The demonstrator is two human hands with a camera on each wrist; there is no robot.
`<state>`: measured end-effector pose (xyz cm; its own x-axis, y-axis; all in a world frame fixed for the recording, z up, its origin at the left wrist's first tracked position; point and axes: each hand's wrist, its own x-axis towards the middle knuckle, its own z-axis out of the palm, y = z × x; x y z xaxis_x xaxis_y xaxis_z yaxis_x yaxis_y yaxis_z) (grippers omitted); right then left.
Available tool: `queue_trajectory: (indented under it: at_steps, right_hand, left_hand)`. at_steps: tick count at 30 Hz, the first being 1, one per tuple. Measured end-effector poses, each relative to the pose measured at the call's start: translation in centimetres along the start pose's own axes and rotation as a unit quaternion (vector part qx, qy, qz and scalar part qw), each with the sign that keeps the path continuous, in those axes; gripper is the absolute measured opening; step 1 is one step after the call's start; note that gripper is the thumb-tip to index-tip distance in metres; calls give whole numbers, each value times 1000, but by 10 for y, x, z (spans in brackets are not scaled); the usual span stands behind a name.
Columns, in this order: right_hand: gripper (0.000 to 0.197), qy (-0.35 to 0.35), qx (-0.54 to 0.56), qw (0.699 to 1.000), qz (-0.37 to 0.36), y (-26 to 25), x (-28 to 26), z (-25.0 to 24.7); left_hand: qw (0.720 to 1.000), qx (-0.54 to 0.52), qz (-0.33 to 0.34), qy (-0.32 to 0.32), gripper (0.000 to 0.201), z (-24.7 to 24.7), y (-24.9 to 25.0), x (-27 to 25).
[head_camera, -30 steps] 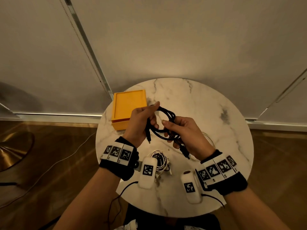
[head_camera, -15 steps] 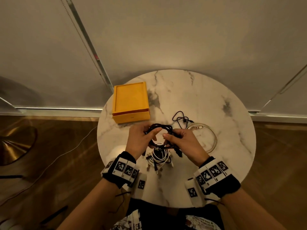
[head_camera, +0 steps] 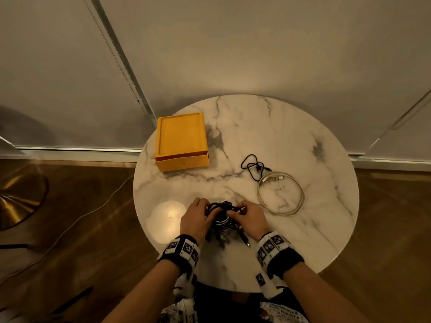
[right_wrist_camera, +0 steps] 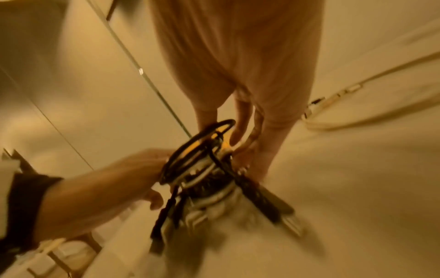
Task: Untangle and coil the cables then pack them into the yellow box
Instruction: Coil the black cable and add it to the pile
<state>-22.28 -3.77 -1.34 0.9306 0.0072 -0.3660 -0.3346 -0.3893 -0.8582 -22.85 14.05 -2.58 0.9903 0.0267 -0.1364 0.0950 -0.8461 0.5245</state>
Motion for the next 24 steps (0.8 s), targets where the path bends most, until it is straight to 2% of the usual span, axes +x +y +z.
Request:
queue_trajectory:
  at_steps: [2,3,5,7,10,12,14,17,21,24]
  right_hand:
    - [24,29,-11,999,-21,6,1,6]
    - [23,38,-15,998,-38,8,1,9]
    - [28,30,-52,996,-71,15,3,13]
    - [36,8,-117,989,-88,23,4,17]
    - [39,7,-165,981,-99,33,4,18]
    - [42,8,-207,973,-103,38,3,19]
    - [44,15,-239,965,-107,40,-1,22]
    - [46,16,-226,969,-99,39,-3,22]
    - [53,-27,-185,979,-86,35,-5,12]
    - [60,-25,-140,986,-88,31,-10,7]
  left_hand:
    - [1000,-16,-15,5,40,8,-6,-1]
    - [1000,-10,0,8,43,11,-9,0]
    - [997,11,74,1,44,14,-11,2]
    - [991,12,130,-40,45,15,-10,4]
    - [984,18,142,-108,58,20,-14,3]
    - [980,50,148,-120,70,22,-18,2]
    - [981,62,143,-114,71,24,-19,0]
    - [983,52,134,-111,71,23,-17,0]
    - [984,1,133,-121,71,16,-14,1]
    - [985,-42,136,-101,68,11,-9,-1]
